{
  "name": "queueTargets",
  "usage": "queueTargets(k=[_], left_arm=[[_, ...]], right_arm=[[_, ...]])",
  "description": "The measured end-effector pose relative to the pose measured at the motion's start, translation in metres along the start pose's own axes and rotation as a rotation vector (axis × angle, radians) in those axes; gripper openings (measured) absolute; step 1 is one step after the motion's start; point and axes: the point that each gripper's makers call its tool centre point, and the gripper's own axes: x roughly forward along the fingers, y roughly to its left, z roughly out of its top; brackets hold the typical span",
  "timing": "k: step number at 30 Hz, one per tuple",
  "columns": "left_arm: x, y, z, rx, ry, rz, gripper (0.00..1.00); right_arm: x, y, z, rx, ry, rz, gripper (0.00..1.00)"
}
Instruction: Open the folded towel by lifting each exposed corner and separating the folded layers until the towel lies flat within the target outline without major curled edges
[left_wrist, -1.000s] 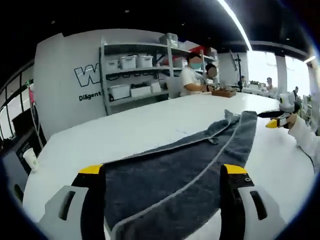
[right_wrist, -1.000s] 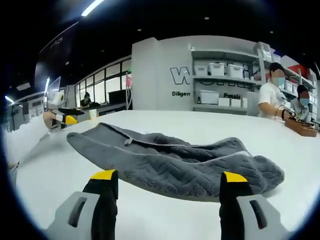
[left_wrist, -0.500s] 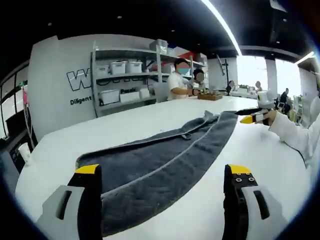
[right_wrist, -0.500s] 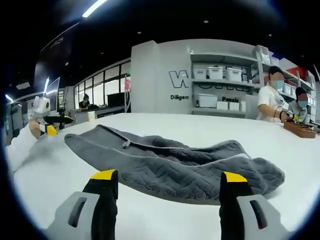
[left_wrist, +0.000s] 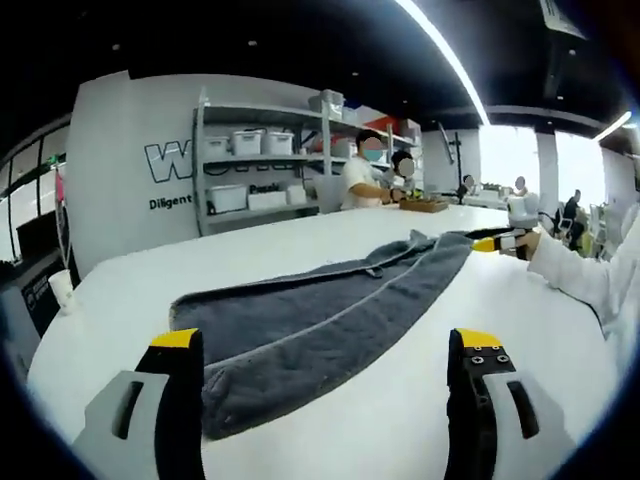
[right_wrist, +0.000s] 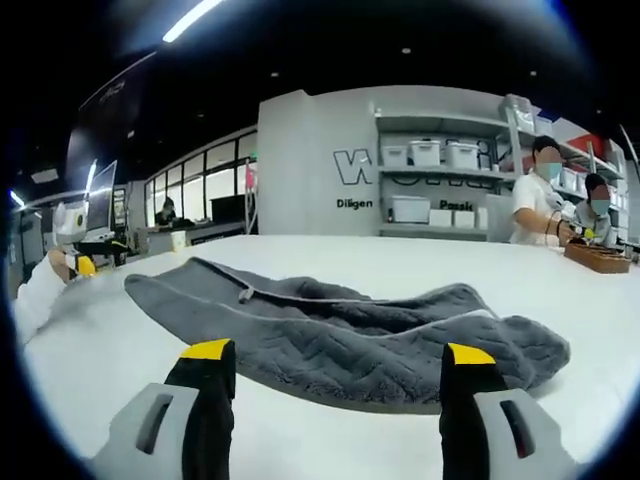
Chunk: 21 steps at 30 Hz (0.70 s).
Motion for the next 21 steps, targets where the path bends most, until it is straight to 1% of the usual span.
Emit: queueTargets(k=[2, 5, 7, 10, 13, 14, 16, 17, 18, 19, 21], left_arm=[[-0.004, 0.003, -0.003, 0.006, 0.008, 0.012, 1.0], [-0.009, 0.009, -0.008, -0.001, 0.014, 0.028, 1.0], [-0.009, 0.013, -0.01, -0.01, 0.017, 0.034, 1.0], [-0.009, 0.014, -0.011, -0.017, 0.019, 0.036, 1.0], [-0.01, 0.016, -0.009, -0.012, 0.017, 0.042, 1.0], [-0.01, 0.017, -0.009, -0.01, 0.018, 0.044, 1.0], [-0.012, 0.02, -0.009, -0.009, 0.016, 0.048, 1.0], [-0.012, 0.02, -0.008, -0.012, 0.012, 0.048, 1.0], [-0.012, 0.021, -0.007, -0.014, 0.01, 0.048, 1.0], [-0.012, 0.021, -0.007, -0.013, 0.009, 0.047, 1.0], [-0.01, 0.023, -0.008, -0.01, 0.014, 0.049, 1.0]], right_arm=[[0.001, 0.001, 0.0, -0.003, -0.004, 0.004, 0.83], [0.003, 0.003, -0.003, -0.015, 0.011, 0.015, 0.83], [0.004, 0.003, -0.005, -0.04, 0.025, 0.028, 0.81], [0.005, 0.002, -0.003, -0.077, 0.019, 0.031, 0.78], [0.01, -0.005, 0.001, -0.146, 0.034, 0.017, 0.78], [0.01, -0.007, 0.002, -0.154, 0.032, 0.013, 0.78], [0.014, -0.017, 0.012, -0.227, 0.037, -0.002, 0.78], [0.017, -0.019, 0.016, -0.27, 0.043, 0.003, 0.77], [0.02, -0.021, 0.021, -0.314, 0.049, 0.015, 0.76], [0.025, -0.021, 0.027, -0.38, 0.054, 0.039, 0.73], [0.032, -0.019, 0.035, -0.464, 0.062, 0.086, 0.7]])
